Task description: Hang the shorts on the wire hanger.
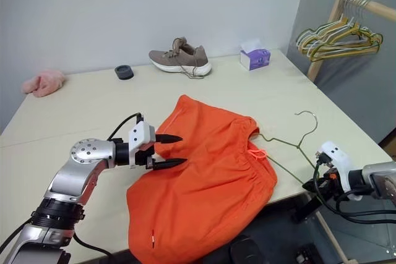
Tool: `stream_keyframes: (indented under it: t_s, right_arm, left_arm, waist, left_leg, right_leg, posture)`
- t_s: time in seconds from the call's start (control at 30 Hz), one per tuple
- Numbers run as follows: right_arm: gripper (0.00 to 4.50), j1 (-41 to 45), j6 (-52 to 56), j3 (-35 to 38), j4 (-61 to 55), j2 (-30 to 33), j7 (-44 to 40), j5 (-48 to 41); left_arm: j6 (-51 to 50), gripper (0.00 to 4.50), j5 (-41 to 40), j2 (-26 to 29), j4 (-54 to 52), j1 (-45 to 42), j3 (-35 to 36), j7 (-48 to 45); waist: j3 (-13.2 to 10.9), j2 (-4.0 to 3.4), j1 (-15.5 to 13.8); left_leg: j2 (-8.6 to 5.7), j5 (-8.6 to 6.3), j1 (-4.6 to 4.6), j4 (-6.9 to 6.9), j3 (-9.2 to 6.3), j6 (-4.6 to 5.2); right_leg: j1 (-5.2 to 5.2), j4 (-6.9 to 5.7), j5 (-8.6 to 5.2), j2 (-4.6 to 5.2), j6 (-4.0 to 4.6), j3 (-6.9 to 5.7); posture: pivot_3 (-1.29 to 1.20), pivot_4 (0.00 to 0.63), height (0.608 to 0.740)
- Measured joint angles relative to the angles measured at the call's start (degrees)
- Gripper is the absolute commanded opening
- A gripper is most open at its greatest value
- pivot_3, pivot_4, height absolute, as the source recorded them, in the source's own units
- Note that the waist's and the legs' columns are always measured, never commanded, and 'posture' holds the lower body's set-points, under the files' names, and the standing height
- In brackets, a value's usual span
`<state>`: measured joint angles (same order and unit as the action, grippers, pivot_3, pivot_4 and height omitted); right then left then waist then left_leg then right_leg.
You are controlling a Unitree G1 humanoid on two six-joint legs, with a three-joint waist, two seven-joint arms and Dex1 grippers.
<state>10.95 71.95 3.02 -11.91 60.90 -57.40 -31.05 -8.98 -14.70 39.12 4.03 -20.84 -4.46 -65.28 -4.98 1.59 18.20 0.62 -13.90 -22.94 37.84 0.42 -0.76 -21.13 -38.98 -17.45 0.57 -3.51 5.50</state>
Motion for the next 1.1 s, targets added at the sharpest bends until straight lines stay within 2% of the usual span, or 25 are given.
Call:
stream_keyframes:
  t_s: [0.13,0.3,0.47,0.63,0.9,1.1]
  right_arm:
    - [0.0,4.0,0.1,-1.5,4.4,0.4,-0.1,0.3]
    - [0.0,4.4,-1.8,-1.4,6.1,4.7,-1.9,0.3]
    - [0.0,-0.8,-1.8,4.9,5.2,8.4,-4.0,-1.6]
    - [0.0,-6.5,2.2,11.4,0.5,8.1,-4.2,-6.1]
    - [0.0,-10.4,6.6,12.2,-4.8,3.8,-0.3,-9.4]
    - [0.0,-11.5,7.5,13.3,-5.4,3.5,0.9,-10.8]
  left_arm:
    - [1.5,3.54,0.6,0.8,0.0,0.9,0.4,1.1]
    - [2.1,3.54,0.7,1.0,0.0,2.0,0.5,2.0]
    - [3.4,3.54,1.0,1.2,1.0,2.0,0.5,2.2]
    - [4.1,3.54,1.3,0.9,2.5,1.3,0.3,2.1]
    - [4.4,3.54,0.9,-0.5,2.7,0.5,0.1,0.7]
    - [4.3,3.54,0.9,-0.6,2.1,0.7,0.1,0.8]
  waist:
    - [0.0,-0.03,-0.6]
    - [-0.1,-0.1,-1.4]
    - [-0.1,-0.09,-2.1]
    - [-0.1,-0.08,-2.2]
    - [-0.1,-0.03,-2.2]
    - [-0.1,-0.01,-2.4]
  left_leg:
    - [0.02,0.0,-0.01,-0.02,-0.01,0.0]
    - [0.0,-0.01,-0.03,-0.02,0.02,0.02]
    - [0.01,-0.01,-0.02,-0.02,0.02,0.02]
    - [0.02,-0.02,-0.01,0.0,0.06,0.02]
    - [0.02,-0.02,-0.03,0.0,0.09,0.03]
    - [0.01,-0.02,-0.02,0.0,0.08,0.03]
  right_leg:
    - [-0.03,0.0,0.0,0.0,0.0,-0.01]
    - [-0.04,0.0,-0.01,0.05,0.0,-0.02]
    - [-0.04,0.0,-0.01,0.03,0.0,-0.03]
    - [-0.04,-0.01,0.0,0.01,0.0,0.01]
    - [-0.05,0.01,-0.01,0.01,0.0,0.03]
    - [-0.04,0.0,-0.01,0.01,0.0,0.03]
  posture:
    - [-0.27,0.061,0.74]
    - [-0.28,0.061,0.74]
    - [-0.3,0.066,0.74]
    - [-0.31,0.069,0.74]
    - [-0.3,0.072,0.74]
    - [-0.3,0.074,0.74]
